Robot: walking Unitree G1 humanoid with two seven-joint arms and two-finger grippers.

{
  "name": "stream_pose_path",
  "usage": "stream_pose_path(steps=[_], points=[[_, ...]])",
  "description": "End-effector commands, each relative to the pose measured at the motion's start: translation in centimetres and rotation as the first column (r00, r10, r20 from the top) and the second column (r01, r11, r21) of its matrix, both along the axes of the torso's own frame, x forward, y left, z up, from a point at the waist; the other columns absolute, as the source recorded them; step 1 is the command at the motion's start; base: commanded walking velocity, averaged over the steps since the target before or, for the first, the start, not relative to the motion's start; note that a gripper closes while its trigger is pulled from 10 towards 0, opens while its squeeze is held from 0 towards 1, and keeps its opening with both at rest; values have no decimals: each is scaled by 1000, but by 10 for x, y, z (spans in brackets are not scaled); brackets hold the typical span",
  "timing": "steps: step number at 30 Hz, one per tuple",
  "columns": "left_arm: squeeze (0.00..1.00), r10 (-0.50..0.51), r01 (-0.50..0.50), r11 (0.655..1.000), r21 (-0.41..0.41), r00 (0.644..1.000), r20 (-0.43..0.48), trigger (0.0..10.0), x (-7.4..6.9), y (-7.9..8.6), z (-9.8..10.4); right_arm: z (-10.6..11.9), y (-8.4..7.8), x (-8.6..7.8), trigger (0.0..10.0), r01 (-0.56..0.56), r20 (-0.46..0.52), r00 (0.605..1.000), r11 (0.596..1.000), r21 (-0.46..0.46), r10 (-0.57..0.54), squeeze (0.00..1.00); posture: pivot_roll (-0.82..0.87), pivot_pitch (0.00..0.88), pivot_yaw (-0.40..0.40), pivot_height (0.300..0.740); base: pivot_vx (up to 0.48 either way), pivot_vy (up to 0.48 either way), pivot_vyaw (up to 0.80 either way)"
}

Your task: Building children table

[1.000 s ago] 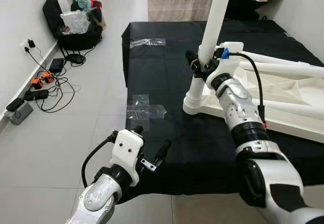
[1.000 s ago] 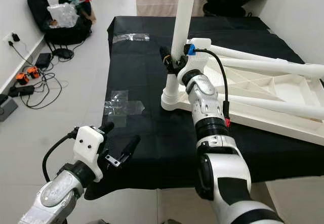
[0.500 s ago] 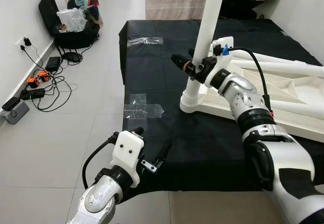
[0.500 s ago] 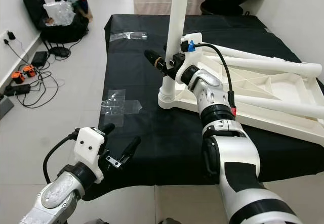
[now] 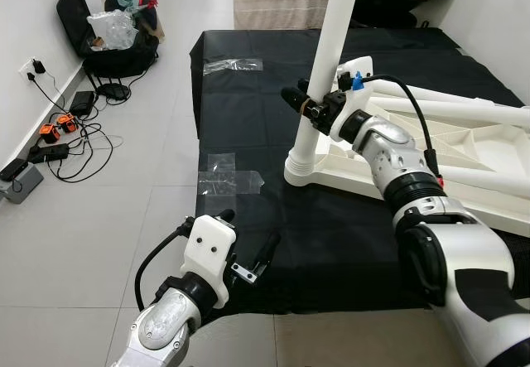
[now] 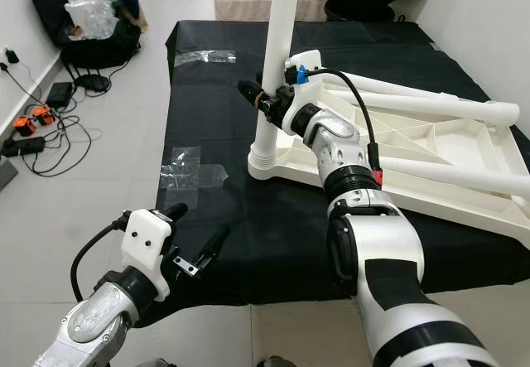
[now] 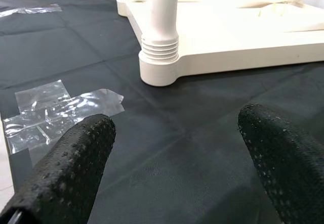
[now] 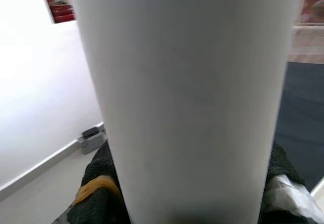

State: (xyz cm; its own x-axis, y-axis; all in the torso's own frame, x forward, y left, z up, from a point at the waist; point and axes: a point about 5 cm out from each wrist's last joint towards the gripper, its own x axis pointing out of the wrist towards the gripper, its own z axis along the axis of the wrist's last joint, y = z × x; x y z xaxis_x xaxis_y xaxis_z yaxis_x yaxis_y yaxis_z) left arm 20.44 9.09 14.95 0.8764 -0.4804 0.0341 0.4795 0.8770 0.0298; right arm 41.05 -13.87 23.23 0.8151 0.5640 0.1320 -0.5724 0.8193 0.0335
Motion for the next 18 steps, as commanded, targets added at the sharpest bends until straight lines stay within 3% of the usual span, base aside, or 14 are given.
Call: stream_pose_path(steps=[1, 4, 8, 9, 10, 11, 12, 13, 17, 18], points=[[0, 5, -5, 1000, -3, 1000, 15, 10000, 2, 0, 1, -4, 1, 1, 0, 109, 10, 994, 994, 21, -109, 0, 100, 50, -89, 740, 0, 0, 0], [0, 9, -9, 1000, 0, 1000, 21, 10000, 5, 1, 2, -19, -8, 2, 0, 418, -19, 908, 908, -1, -418, 0, 87, 48, -78, 740, 0, 0, 0], [0, 8, -8, 1000, 1, 1000, 21, 10000, 5, 1, 2, -22, -9, 1, 0, 477, -7, 879, 879, -23, -477, 0, 87, 48, -78, 740, 0, 0, 0], [0, 1, -1, 1000, 1, 1000, 24, 10000, 6, -2, 2, -27, 0, -12, 0, 647, -17, 762, 762, 17, -647, 0, 83, 46, -78, 740, 0, 0, 0], [0, 1, -1, 1000, 1, 1000, 24, 10000, 6, -2, 2, -27, 0, -12, 0, 647, -17, 762, 762, 17, -647, 0, 83, 46, -78, 740, 0, 0, 0], [0, -1, 1, 1000, 1, 1000, 25, 10000, 7, -3, 2, -28, 3, -19, 0, 704, -26, 711, 710, 36, -703, 0, 83, 46, -78, 740, 0, 0, 0], [0, -1, 1, 1000, 1, 1000, 25, 10000, 7, -3, 2, -28, 3, -19, 0, 704, -26, 711, 710, 36, -703, 0, 83, 46, -78, 740, 0, 0, 0], [0, -3, 3, 1000, -1, 1000, 27, 10000, 7, -4, 3, -30, 19, -29, 0, 738, -83, 674, 672, 56, -734, 0, 84, 46, -82, 740, 0, 0, 0], [0, -3, 3, 1000, -1, 1000, 27, 10000, 7, -4, 3, -31, 25, -31, 0, 740, -106, 672, 670, 60, -733, 0, 84, 46, -82, 740, 0, 0, 0], [0, -2, 2, 1000, -2, 1000, 27, 10000, 6, -4, 3, -31, 35, -32, 0, 737, -130, 674, 673, 54, -727, 0, 85, 47, -84, 740, 0, 0, 0]])
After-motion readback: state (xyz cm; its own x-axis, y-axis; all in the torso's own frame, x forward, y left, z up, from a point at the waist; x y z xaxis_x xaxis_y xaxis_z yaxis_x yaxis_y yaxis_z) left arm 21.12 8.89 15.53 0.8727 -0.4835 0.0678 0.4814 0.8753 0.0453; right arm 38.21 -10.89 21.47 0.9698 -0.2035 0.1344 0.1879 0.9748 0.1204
